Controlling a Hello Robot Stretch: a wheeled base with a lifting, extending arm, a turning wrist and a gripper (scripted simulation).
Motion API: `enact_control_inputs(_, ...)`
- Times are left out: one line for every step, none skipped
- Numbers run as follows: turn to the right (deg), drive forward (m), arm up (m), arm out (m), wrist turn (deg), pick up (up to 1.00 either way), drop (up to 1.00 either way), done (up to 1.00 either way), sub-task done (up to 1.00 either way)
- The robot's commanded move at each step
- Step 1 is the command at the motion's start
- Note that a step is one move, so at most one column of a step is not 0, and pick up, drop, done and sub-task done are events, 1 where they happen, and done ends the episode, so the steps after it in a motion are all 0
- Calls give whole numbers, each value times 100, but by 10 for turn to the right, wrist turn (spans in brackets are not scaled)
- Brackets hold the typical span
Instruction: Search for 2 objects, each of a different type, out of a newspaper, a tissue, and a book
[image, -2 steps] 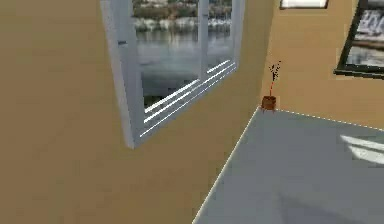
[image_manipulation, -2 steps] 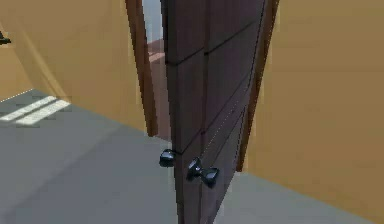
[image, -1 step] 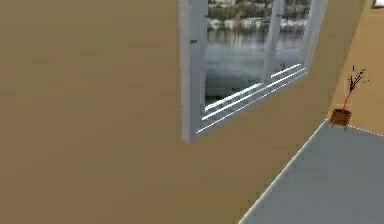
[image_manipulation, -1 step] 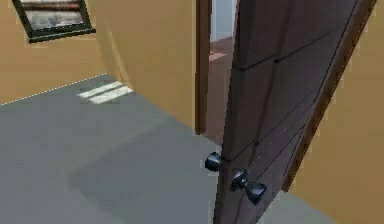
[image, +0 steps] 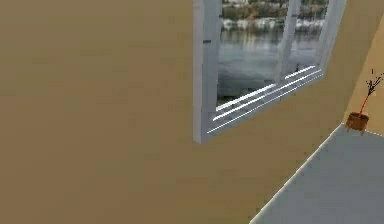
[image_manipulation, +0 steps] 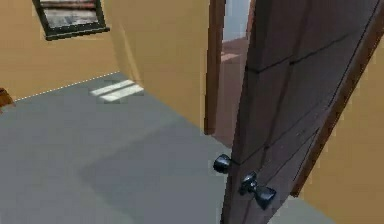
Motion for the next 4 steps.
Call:
enact_control_inputs(0, 25, 0, 0, 0, 0, 0, 0, 0)
enact_control_inputs(450, 0, 0, 0, 0, 0, 0, 0, 0)
enact_control_inputs(450, 0, 0, 0, 0, 0, 0, 0, 0)
enact_control_inputs(60, 0, 0, 0, 0, 0, 0, 0, 0)
